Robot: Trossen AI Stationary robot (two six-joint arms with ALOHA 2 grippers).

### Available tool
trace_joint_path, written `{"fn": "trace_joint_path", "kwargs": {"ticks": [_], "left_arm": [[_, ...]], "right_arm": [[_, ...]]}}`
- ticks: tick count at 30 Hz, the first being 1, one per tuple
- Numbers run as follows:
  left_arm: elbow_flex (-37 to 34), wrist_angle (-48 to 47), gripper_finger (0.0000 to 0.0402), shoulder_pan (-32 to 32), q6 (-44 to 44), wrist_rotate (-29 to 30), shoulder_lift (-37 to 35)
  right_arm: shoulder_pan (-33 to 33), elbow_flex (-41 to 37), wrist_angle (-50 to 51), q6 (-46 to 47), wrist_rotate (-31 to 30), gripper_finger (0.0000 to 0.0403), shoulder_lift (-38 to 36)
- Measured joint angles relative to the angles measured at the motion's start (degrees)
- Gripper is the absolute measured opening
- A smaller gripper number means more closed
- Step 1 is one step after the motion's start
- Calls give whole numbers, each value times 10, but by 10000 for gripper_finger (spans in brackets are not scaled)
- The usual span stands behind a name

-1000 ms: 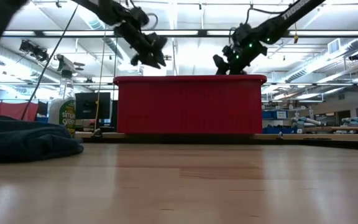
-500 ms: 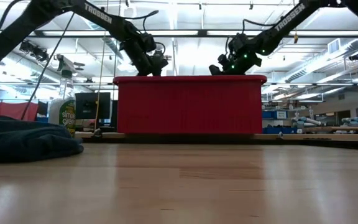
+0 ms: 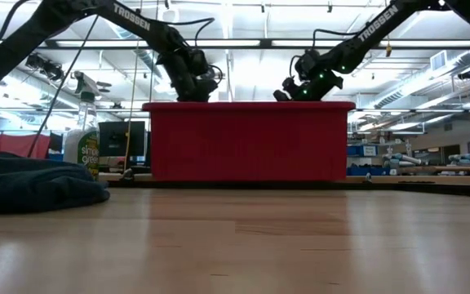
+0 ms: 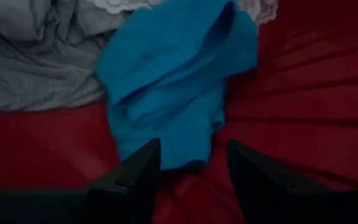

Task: Fold laundry
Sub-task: Remove the white dress from the red laundry bin

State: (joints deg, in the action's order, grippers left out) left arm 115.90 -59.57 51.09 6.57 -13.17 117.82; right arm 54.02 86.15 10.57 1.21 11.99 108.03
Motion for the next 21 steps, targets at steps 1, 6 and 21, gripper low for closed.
{"fn": "trace_joint_path", "kwargs": {"ticks": [1,6,21], "left_arm": [[0,0,188,-1,1,0,0],[0,-12,188,-2,7,8,0],[0,-28,188,16,20,51,-1]], "right_arm": [[0,1,-10,0,0,193,0],[3,23,-67,-4,-21,193,0],[5,315,51,-36,7,219,224]]}}
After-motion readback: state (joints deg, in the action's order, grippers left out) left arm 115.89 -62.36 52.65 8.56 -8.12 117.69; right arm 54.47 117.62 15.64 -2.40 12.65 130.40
